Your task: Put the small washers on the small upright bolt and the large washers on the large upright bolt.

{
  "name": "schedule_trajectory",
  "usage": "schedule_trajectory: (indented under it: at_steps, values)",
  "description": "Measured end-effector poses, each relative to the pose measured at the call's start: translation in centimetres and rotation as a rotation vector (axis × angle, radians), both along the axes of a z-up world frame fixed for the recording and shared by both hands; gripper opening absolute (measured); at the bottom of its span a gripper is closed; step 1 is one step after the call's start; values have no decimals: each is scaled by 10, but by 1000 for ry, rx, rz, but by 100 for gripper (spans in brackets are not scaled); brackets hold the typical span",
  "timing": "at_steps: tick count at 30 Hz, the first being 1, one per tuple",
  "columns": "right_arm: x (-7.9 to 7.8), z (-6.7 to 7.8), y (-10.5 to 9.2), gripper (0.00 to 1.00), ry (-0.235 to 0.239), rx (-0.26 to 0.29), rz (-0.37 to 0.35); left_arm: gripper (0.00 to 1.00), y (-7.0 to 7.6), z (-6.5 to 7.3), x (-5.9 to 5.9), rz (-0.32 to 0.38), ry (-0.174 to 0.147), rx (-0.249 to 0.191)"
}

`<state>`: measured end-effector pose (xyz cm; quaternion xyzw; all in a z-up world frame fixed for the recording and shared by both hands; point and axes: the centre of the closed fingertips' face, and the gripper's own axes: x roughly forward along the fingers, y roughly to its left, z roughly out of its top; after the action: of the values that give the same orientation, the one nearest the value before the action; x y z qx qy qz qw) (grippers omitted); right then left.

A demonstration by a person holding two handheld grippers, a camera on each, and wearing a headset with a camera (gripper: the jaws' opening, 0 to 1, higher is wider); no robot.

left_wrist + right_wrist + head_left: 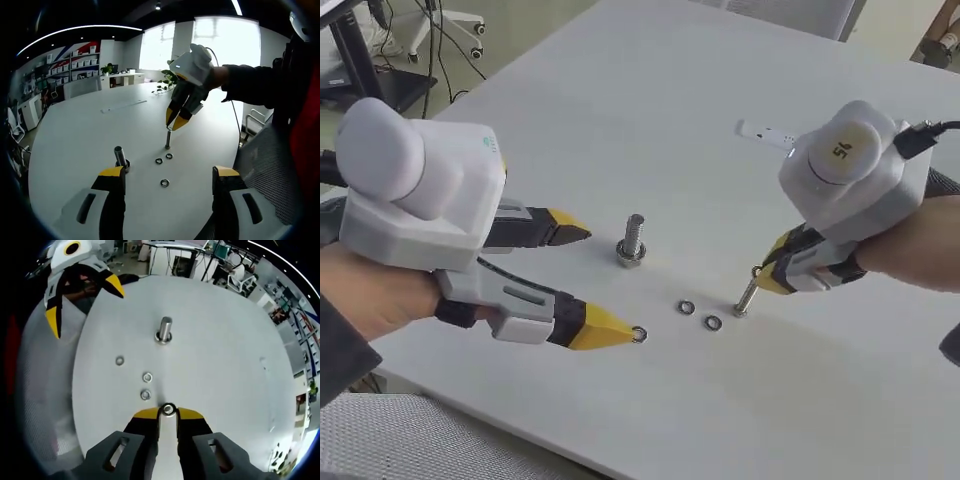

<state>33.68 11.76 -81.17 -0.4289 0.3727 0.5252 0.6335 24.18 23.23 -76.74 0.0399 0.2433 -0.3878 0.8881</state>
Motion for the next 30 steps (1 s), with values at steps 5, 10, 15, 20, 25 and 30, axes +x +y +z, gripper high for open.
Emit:
schedule_trajectory:
  at_steps: [5,10,15,20,25,30]
  values:
    - [0,-4,-1,13,5,-11,6,70,0,0,0,-1,1,-2]
    - [1,-8,-1,13,13,-16,9,70,0,-1,0,1,1,-1]
    - [0,-12,-2,13,24,-25,7,70,-1,-1,0,1,3,-2]
    - [0,-18,-2,13,30,-32,11,70,0,-2,0,2,5,0]
    - [0,-28,-2,13,42,-43,13,70,0,-2,-1,4,6,-1]
    - [1,-36,-1,13,47,-49,14,70,0,-3,-1,6,7,-1]
